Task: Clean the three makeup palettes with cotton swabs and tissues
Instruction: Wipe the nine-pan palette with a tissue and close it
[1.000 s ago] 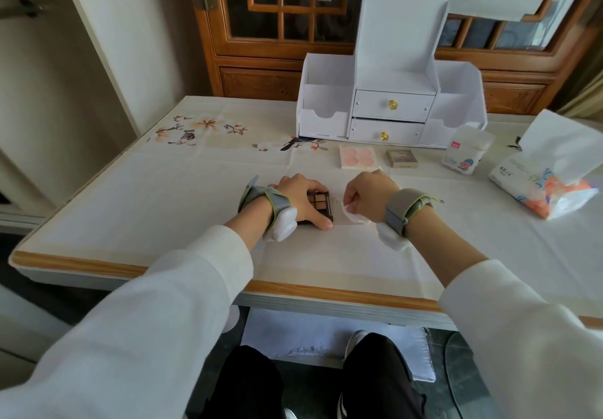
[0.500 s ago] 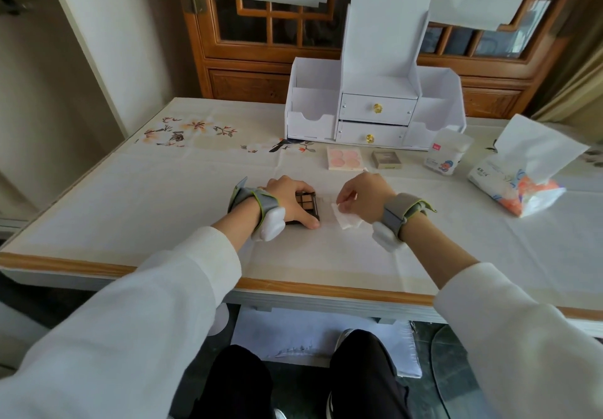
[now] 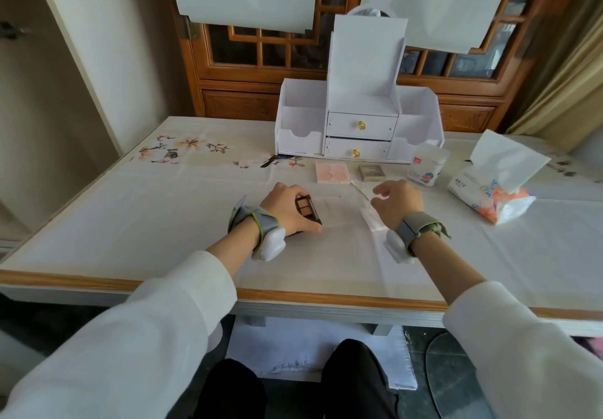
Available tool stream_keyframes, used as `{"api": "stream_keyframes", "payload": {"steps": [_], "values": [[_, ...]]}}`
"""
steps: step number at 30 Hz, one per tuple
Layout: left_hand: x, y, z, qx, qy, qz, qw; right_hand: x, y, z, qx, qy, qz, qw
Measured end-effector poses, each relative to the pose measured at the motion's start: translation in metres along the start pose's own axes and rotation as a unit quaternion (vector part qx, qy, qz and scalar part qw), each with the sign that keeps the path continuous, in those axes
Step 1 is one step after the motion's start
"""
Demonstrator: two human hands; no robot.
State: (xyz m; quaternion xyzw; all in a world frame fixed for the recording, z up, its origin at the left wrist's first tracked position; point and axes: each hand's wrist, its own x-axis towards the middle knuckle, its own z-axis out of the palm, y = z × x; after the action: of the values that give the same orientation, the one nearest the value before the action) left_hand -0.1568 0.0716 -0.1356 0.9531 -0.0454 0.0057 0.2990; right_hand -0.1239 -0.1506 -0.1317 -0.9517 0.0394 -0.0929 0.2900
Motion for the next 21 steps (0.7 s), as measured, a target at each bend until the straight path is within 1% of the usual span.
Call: {"api": "stream_keyframes", "payload": {"steps": [2, 3, 5, 6, 7, 9, 10, 11, 13, 15, 17, 19, 21], "values": [[0.0, 0.005, -0.003, -0.013, 0.015, 0.004, 1.0, -0.004, -0.008, -0.001, 0.024, 0.012, 0.007, 1.0], [0.0, 0.007, -0.005, -0.018, 0.022, 0.007, 1.0, -0.006, -0.013, -0.003, 0.034, 0.001, 0.017, 0.999], [0.001, 0.01, -0.008, -0.028, 0.03, 0.013, 0.999, -0.007, -0.023, -0.006, 0.069, -0.055, 0.047, 0.995], [0.0, 0.012, -0.01, -0.03, 0.032, 0.016, 0.999, -0.007, -0.027, -0.006, 0.11, -0.091, 0.067, 0.987], [0.0, 0.014, -0.011, -0.031, 0.035, 0.019, 0.999, -0.008, -0.032, -0.007, 0.172, -0.131, 0.096, 0.972], [-0.001, 0.016, -0.013, -0.028, 0.033, 0.019, 0.999, -0.014, -0.04, -0.007, 0.308, -0.191, 0.155, 0.919], [-0.002, 0.017, -0.013, -0.027, 0.029, 0.018, 0.999, -0.018, -0.043, -0.009, 0.354, -0.212, 0.168, 0.895], [-0.003, 0.018, -0.013, -0.028, 0.025, 0.018, 0.999, -0.021, -0.045, -0.01, 0.386, -0.227, 0.172, 0.877], [-0.007, 0.02, -0.013, -0.034, 0.023, 0.016, 0.999, -0.024, -0.047, -0.011, 0.423, -0.244, 0.169, 0.856], [-0.01, 0.021, -0.012, -0.037, 0.017, 0.011, 0.999, -0.025, -0.048, -0.014, 0.436, -0.243, 0.166, 0.85], [-0.013, 0.023, -0.009, -0.05, -0.001, -0.009, 0.999, -0.024, -0.05, -0.015, 0.425, -0.235, 0.164, 0.858], [-0.014, 0.025, -0.008, -0.087, -0.031, -0.035, 0.995, -0.022, -0.052, -0.016, 0.411, -0.226, 0.169, 0.867], [-0.014, 0.026, -0.01, -0.145, -0.074, -0.069, 0.984, -0.017, -0.051, -0.017, 0.392, -0.224, 0.178, 0.874]]}}
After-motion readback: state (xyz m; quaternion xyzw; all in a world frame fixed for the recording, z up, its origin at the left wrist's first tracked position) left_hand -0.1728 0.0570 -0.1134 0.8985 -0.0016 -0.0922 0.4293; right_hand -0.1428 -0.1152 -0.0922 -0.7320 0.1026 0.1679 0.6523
